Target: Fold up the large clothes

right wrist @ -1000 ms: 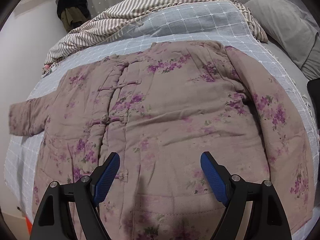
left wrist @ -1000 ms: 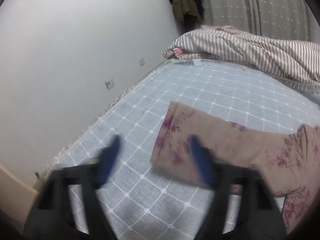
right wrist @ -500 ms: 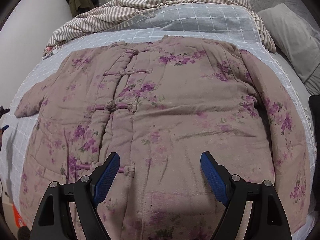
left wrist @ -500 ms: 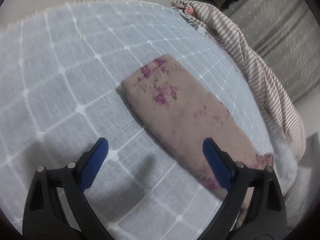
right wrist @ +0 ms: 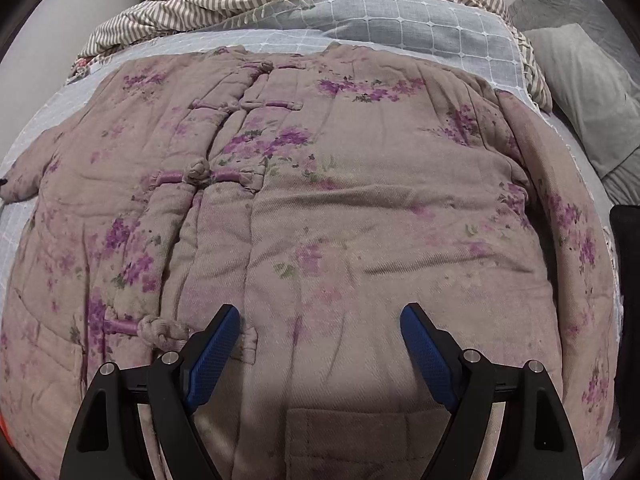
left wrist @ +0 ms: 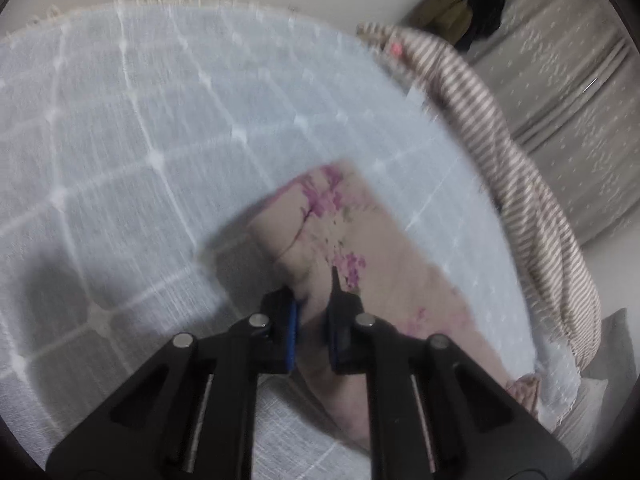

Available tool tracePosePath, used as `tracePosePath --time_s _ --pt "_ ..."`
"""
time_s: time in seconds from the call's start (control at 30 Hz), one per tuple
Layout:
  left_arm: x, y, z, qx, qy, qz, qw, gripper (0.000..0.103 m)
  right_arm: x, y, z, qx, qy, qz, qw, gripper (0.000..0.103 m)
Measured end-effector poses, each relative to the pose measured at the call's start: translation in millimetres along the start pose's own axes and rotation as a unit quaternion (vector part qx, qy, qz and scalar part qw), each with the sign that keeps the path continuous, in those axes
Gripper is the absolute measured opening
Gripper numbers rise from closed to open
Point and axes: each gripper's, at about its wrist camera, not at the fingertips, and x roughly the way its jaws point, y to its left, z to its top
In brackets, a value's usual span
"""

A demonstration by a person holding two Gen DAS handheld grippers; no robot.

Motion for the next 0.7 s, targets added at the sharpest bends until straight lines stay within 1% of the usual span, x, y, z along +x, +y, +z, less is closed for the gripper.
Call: tracePosePath --time_s 0.03,0.07,0.1,0.13,0.17,0.2,0.23,0.27,0.3,0.37,0.4,0.43,0.47,0.5,0.57,0.6,0.63,0.7 --pt "-14.5 0.9 0.8 -0.003 -0.030 -0.002 0.9995 0.013 0.1 1.1 0.1 0.000 0.000 0.001 1.000 0.084" --pt "-33.6 2.8 1.1 -0.003 -0.071 0.004 0.9974 0.013 -0.1 2.4 0.2 0.000 -0.001 0.001 1.000 0.084" --pt "-42.9 5.3 0.8 -0.001 -0.100 0.017 0.9949 0.013 -0.4 3.5 0.3 -0.002 -0.002 0.001 1.000 0.084" --pt "-48.0 7.3 -0.5 0.007 -0.119 0.035 0.9923 0.013 -0.4 3.9 0.2 -0.003 -0.003 0.002 1.000 0.084" --pt "-44.5 7.7 -2.3 0.025 -0.122 0.065 0.9901 0.013 -0.2 4.1 0.6 -0.004 -0.003 0.003 1.000 0.084" --pt "-29.8 6.6 -5.3 0.049 -0.098 0.098 0.9891 0.013 0.3 3.2 0.6 -0.003 -0.003 0.006 1.000 0.084" --pt "-15.3 6.6 -9.4 0.063 -0.074 0.123 0.9876 0.014 0.9 2.0 0.5 -0.002 -0.003 0.009 1.000 0.084" --pt "2.2 9.0 -16.1 0.074 -0.038 0.155 0.9845 0.015 1.5 -0.3 1.0 -0.001 -0.002 0.010 1.000 0.084" --pt "8.3 10.2 -21.0 0.077 -0.027 0.168 0.9825 0.020 1.6 -3.5 1.7 0.000 -0.002 0.013 1.000 0.084" --pt "2.6 6.5 -30.0 0.091 -0.040 0.173 0.9798 0.030 0.0 -6.7 3.1 0.002 -0.001 0.017 1.000 0.084" --pt "-2.7 2.7 -33.4 0.102 -0.045 0.176 0.9781 0.045 -1.7 -7.5 4.0 0.001 -0.001 0.018 1.000 0.084" --pt "-7.7 -1.4 -36.0 0.113 -0.042 0.175 0.9772 0.064 -4.1 -8.0 4.3 0.000 -0.003 0.019 1.000 0.084" --pt "-15.6 -7.5 -41.0 0.126 -0.040 0.169 0.9768 0.070 -6.6 -8.4 4.6 -0.003 -0.005 0.020 1.000 0.084" --pt "-22.0 -10.7 -43.9 0.136 -0.041 0.164 0.9763 0.074 -8.5 -8.2 4.7 -0.004 -0.007 0.020 1.000 0.084" --pt "-39.9 -22.3 -57.8 0.162 -0.036 0.152 0.9744 0.075 -12.0 -8.4 4.6 -0.003 -0.009 0.019 1.000 0.084" --pt "-46.2 -27.9 -62.9 0.173 -0.030 0.147 0.9734 0.080 -14.0 -8.1 4.1 -0.002 -0.009 0.021 1.000 0.084" --pt "-49.5 -33.6 -68.7 0.183 -0.021 0.142 0.9725 0.085 -16.5 -7.2 3.0 -0.002 -0.009 0.022 1.000 0.084" --pt "-59.6 -44.6 -84.9 0.203 0.004 0.123 0.9715 0.087 -25.8 -6.0 -1.4 -0.001 -0.014 0.027 1.000 0.084"
